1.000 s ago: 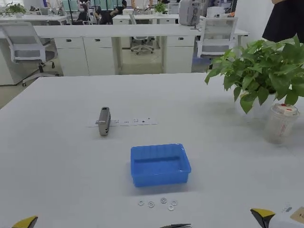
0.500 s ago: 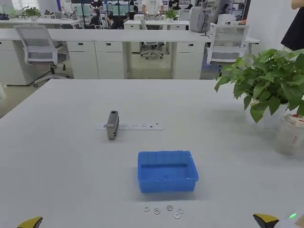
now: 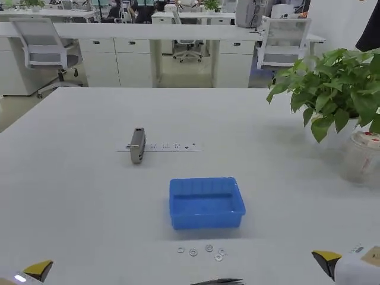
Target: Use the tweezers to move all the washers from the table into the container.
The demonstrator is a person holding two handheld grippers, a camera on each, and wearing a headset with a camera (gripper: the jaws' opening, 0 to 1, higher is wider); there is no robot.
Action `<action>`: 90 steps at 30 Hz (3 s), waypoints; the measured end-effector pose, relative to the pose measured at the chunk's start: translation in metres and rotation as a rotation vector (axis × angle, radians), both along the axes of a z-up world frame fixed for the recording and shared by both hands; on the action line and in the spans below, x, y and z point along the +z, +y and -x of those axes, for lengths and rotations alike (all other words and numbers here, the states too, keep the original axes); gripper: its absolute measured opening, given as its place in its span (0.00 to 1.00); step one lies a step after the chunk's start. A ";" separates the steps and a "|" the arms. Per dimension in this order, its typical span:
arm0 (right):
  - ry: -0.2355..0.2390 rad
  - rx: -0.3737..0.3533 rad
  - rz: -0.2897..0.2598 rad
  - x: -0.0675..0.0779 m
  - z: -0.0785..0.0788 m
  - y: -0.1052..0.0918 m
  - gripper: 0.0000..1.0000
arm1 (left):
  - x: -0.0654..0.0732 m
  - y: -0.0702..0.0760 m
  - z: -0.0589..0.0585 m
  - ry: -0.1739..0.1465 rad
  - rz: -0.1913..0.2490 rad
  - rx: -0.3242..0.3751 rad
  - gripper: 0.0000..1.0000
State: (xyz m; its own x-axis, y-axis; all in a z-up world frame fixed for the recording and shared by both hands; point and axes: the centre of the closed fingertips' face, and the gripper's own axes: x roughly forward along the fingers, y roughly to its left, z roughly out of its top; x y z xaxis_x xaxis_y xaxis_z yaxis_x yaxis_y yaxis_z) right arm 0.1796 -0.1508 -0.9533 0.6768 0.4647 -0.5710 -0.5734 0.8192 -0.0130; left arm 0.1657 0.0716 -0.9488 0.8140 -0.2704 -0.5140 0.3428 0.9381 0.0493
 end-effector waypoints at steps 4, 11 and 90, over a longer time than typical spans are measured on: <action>0.011 -0.004 -0.001 -0.003 -0.003 -0.003 0.92 | -0.001 -0.004 -0.003 0.003 -0.005 -0.012 0.97; 0.009 -0.009 -0.002 -0.002 -0.010 -0.006 0.92 | 0.000 -0.009 -0.010 0.010 -0.015 -0.044 0.96; 0.050 0.131 0.083 -0.024 -0.008 0.004 0.81 | -0.133 -0.122 -0.045 0.221 -0.323 -0.776 0.00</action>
